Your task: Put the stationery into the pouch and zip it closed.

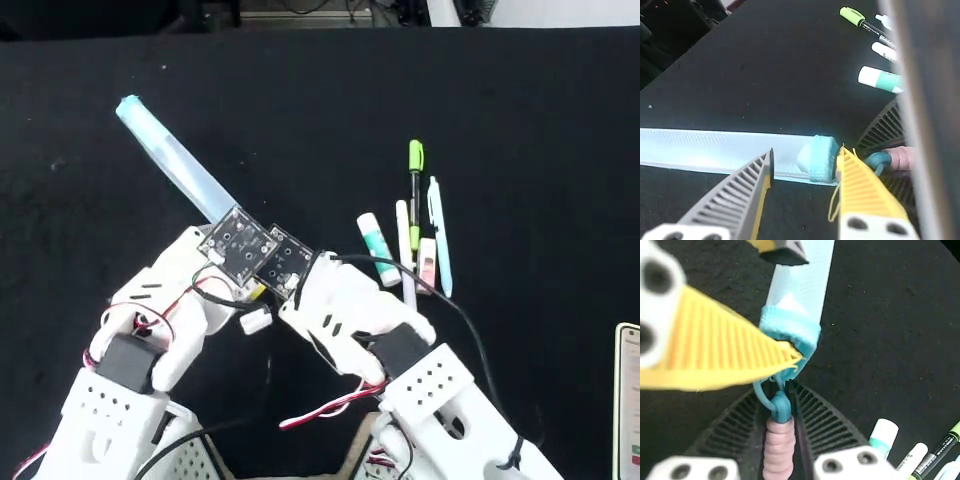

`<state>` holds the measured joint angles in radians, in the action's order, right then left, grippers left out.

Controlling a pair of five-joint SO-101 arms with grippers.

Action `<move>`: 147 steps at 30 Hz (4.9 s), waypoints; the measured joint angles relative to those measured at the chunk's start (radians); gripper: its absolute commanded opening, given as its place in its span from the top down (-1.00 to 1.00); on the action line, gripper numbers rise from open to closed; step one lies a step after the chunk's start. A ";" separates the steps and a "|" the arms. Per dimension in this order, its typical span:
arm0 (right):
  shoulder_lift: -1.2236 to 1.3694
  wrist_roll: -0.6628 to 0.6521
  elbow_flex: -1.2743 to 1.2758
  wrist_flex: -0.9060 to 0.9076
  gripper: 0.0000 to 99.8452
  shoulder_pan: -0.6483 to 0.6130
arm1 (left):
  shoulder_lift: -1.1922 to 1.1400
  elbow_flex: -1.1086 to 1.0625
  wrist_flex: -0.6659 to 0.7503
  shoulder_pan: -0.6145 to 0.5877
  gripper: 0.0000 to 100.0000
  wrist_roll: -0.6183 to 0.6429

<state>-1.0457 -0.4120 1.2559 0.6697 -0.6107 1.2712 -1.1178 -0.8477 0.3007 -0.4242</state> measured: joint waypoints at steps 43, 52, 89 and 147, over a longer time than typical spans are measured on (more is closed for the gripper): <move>-0.634 0.180 0.040 0.222 0.98 0.203 | 0.046 0.365 -0.267 -0.209 0.93 0.242; -0.606 0.175 0.068 0.222 0.98 0.140 | 0.029 0.373 -0.374 -0.216 0.94 0.241; -0.385 0.071 -0.241 0.661 0.70 0.038 | 0.014 0.371 -0.331 -0.364 0.94 0.249; 0.201 0.316 -0.628 0.595 0.51 -0.178 | 0.023 0.313 -0.374 -0.410 0.94 0.285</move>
<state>-0.8447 -0.0959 0.6283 1.2651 -0.7887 1.2942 -0.8048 -1.2221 -0.1089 -0.1389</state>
